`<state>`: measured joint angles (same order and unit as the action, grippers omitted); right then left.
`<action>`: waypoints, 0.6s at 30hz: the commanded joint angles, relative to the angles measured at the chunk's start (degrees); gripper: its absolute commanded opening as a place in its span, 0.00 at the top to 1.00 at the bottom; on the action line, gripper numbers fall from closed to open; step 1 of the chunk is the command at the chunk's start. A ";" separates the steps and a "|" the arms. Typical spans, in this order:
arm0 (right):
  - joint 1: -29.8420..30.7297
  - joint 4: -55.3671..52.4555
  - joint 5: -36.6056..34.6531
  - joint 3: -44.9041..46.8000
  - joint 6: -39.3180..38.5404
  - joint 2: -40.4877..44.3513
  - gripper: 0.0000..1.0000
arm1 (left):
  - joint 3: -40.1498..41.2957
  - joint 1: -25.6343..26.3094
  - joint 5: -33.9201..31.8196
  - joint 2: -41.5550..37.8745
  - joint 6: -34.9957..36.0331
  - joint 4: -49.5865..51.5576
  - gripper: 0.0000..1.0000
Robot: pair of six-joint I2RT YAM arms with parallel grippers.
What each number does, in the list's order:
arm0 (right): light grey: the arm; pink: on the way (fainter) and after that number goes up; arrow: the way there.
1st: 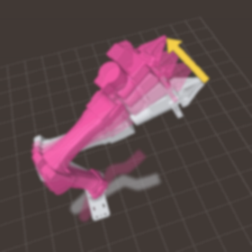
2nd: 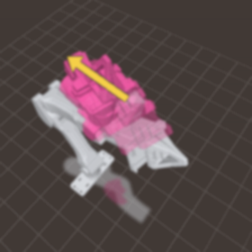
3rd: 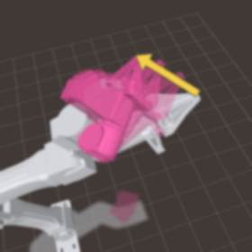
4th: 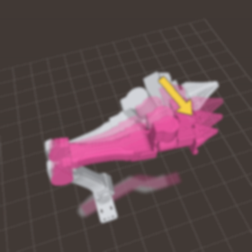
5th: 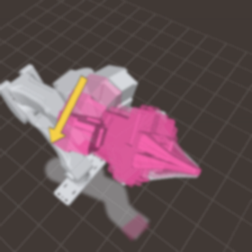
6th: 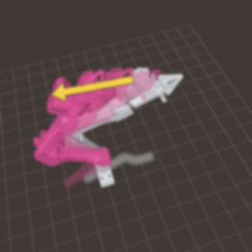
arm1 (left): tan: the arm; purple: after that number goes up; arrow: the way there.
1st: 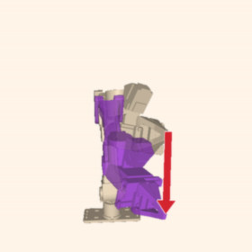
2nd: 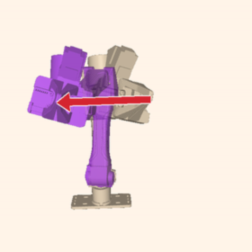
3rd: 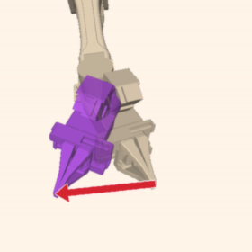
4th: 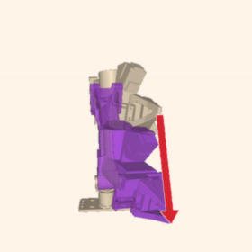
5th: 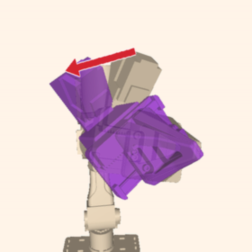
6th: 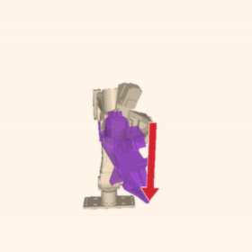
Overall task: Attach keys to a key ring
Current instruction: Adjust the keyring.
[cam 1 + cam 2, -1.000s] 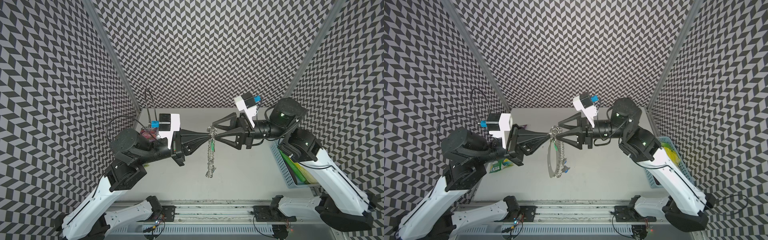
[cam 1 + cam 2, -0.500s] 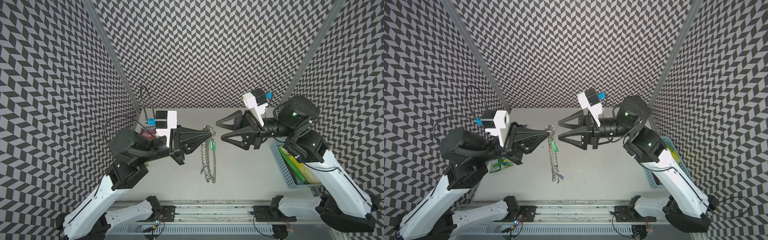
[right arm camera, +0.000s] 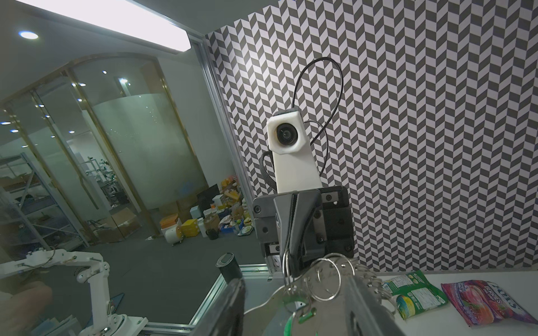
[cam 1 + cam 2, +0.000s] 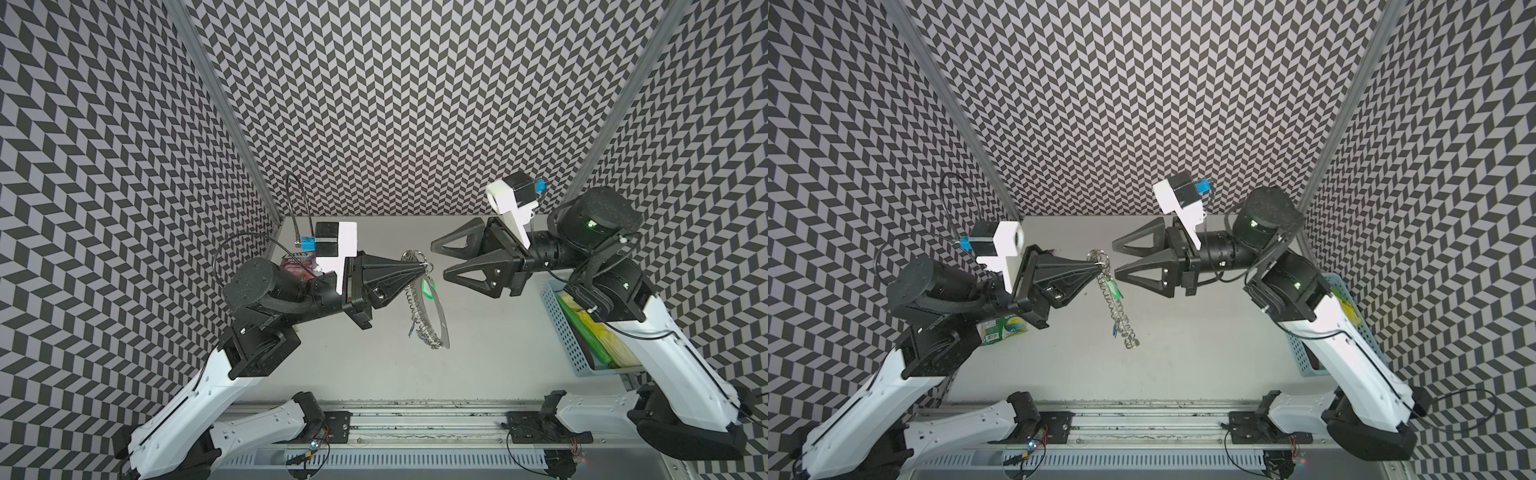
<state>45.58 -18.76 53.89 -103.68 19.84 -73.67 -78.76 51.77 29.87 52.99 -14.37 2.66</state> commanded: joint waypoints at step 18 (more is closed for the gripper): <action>0.65 1.99 1.43 -0.27 -0.40 -2.03 0.62 | 2.24 0.26 -2.01 -0.96 -1.34 -7.95 1.00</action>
<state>45.95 -18.81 54.48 -103.63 19.53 -75.00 -76.44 51.77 28.51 52.77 -15.53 -2.11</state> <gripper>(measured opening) 0.392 0.052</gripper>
